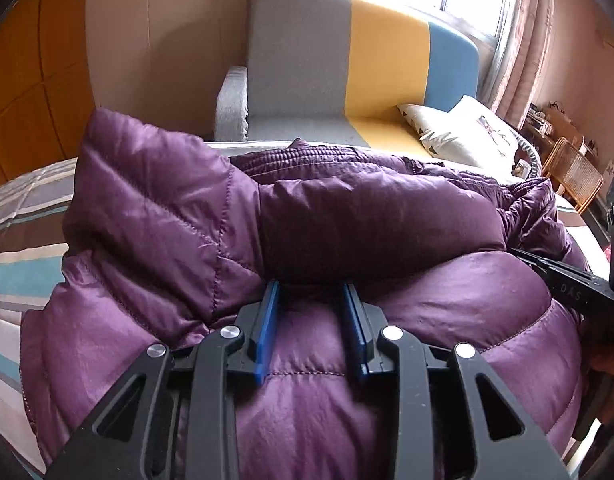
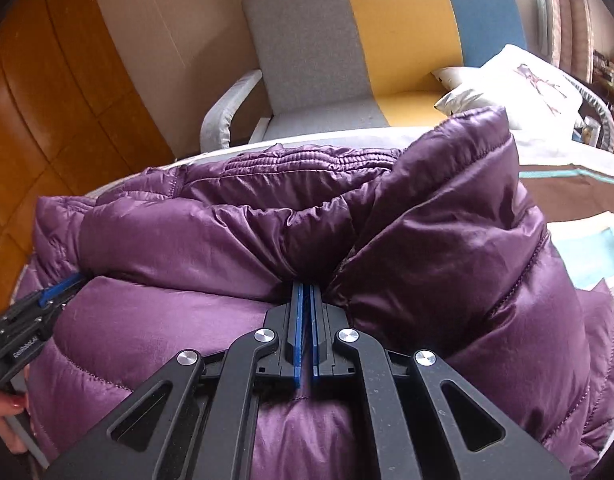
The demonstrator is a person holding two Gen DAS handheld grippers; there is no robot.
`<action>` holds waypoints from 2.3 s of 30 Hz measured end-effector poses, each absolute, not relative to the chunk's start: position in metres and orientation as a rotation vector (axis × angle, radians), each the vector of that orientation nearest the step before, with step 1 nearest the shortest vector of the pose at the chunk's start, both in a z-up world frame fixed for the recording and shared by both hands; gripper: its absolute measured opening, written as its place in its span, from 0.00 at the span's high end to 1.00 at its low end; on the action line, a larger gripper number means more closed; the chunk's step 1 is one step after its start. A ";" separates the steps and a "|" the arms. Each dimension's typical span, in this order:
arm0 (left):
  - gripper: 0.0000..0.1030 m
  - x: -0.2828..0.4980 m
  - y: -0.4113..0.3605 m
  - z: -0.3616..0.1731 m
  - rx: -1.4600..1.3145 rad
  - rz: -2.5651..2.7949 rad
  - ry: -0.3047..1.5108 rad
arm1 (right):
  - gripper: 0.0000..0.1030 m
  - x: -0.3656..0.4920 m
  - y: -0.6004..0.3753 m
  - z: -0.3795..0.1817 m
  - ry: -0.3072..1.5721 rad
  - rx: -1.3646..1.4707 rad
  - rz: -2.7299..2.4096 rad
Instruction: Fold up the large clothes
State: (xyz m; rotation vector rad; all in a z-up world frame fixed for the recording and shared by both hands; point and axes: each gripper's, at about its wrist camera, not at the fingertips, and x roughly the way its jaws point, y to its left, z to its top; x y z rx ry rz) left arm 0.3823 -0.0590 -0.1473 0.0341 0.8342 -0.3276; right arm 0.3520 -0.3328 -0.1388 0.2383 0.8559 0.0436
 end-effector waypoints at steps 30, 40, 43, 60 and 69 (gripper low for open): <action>0.04 0.315 0.068 -0.145 -0.150 -0.109 0.888 | 0.21 0.243 -0.397 -0.093 0.818 0.258 -0.188; 0.02 0.328 0.081 -0.170 -0.242 -0.192 0.981 | 0.14 0.244 -0.450 -0.137 0.920 0.511 -0.154; 0.08 0.329 0.081 -0.174 -0.247 -0.220 0.982 | 0.14 0.247 -0.453 -0.150 0.933 0.566 -0.108; 0.84 0.269 0.060 -0.141 -0.177 -0.412 0.919 | 0.83 0.210 -0.436 -0.118 0.910 0.520 0.034; 0.83 0.215 0.077 -0.140 -0.208 -0.452 0.924 | 0.83 0.143 -0.435 -0.115 0.910 0.539 0.066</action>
